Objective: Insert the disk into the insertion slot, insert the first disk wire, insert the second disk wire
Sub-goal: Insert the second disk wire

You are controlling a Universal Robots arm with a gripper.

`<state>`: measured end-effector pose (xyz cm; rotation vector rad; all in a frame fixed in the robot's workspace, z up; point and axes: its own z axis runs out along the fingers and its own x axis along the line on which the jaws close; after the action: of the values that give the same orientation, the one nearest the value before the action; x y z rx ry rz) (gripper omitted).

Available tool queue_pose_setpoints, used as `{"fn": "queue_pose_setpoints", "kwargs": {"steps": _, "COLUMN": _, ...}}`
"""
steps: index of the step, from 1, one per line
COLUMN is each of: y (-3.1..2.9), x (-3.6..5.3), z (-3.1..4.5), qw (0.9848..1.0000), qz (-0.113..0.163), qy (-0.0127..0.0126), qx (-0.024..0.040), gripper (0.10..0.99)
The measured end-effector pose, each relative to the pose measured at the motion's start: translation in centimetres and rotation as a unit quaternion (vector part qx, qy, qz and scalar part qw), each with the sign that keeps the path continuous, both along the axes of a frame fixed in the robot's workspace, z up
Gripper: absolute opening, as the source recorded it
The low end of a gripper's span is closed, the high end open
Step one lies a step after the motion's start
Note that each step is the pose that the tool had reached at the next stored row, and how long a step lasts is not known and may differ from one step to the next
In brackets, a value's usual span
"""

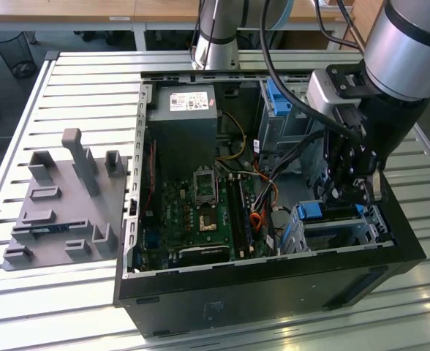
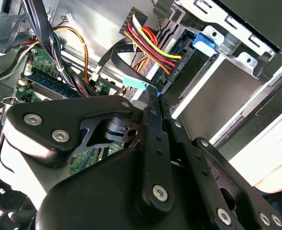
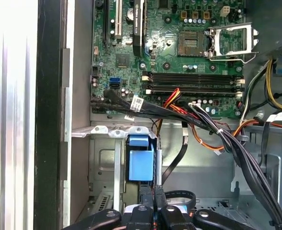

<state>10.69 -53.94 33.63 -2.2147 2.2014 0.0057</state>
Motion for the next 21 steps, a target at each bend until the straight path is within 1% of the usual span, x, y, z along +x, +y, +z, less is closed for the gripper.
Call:
{"fn": "queue_pose_setpoints", "kwargs": {"steps": 8, "y": -0.18, "x": 0.12, "z": -0.05, "qw": 1.0, "qz": 0.0, "qy": 0.0, "qx": 0.0, "gripper": 0.137}}
{"fn": "queue_pose_setpoints", "kwargs": {"steps": 21, "y": -0.19, "x": 0.28, "z": -0.24, "qw": 1.0, "qz": 0.0, "qy": 0.0, "qx": 0.0, "gripper": 0.137}}
